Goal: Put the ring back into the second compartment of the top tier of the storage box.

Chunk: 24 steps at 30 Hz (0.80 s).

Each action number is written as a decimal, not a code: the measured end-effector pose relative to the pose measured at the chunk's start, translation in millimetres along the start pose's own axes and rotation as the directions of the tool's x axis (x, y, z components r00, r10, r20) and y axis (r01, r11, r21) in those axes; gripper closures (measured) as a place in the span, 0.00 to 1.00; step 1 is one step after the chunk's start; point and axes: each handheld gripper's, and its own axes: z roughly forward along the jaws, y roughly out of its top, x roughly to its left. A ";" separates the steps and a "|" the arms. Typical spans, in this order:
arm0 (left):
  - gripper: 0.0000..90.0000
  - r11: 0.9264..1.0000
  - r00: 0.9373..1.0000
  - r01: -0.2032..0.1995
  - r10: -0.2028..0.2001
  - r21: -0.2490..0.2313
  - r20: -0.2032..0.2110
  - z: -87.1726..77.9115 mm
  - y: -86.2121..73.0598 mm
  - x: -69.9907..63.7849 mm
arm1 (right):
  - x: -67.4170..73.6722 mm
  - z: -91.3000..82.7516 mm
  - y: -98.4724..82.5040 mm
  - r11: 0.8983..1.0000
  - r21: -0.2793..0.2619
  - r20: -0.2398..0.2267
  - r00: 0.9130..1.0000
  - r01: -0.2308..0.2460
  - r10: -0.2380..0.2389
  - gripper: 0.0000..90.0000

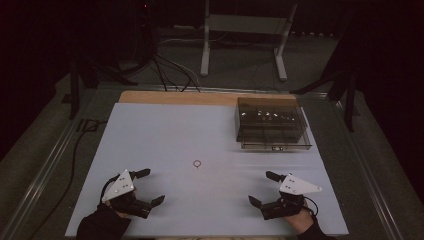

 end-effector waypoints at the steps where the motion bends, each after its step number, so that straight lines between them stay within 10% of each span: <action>1: 0.01 1.000 1.000 0.003 -0.003 0.003 0.002 0.2 -0.1 0.3 | -0.5 0.3 1.5 1.000 -0.003 -0.003 1.000 0.001 -0.001 0.00; 24: 0.01 1.000 1.000 0.001 -0.001 0.001 0.008 0.0 0.7 -0.1 | 2.9 24.1 32.3 0.999 -0.022 -0.035 0.998 0.048 -0.048 0.00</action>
